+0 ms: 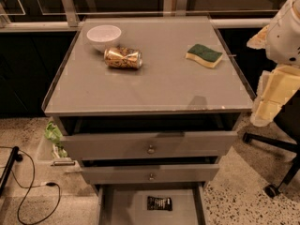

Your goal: Pick rxbar chocolate from bottom drawer and place on counter

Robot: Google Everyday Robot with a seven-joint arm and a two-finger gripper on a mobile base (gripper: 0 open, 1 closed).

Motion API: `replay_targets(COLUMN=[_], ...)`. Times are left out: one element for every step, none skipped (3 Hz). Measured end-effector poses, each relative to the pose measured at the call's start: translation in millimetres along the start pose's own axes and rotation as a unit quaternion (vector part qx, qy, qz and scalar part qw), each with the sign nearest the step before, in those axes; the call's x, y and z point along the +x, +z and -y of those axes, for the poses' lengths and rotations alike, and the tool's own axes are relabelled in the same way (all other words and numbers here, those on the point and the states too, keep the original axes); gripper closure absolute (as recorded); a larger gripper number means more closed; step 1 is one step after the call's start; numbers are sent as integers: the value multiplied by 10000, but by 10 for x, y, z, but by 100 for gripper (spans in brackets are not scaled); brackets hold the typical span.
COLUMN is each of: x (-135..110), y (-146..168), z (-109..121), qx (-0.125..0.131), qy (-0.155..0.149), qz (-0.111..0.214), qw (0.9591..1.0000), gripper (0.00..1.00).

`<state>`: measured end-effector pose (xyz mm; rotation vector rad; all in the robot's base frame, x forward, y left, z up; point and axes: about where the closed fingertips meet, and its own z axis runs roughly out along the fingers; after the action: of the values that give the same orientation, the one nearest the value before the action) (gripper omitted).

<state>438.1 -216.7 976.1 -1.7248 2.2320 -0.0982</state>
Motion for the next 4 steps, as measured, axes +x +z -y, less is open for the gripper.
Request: replay_targets(x=[13, 185, 467, 796], y=[14, 321, 830, 1398], z=[-1, -105, -367, -821], qx=[24, -158, -444, -773], qy=[2, 30, -63, -390], qz=[14, 43, 89, 140], qw=[10000, 9999, 9990, 9961], gripper=[0, 0, 0, 0])
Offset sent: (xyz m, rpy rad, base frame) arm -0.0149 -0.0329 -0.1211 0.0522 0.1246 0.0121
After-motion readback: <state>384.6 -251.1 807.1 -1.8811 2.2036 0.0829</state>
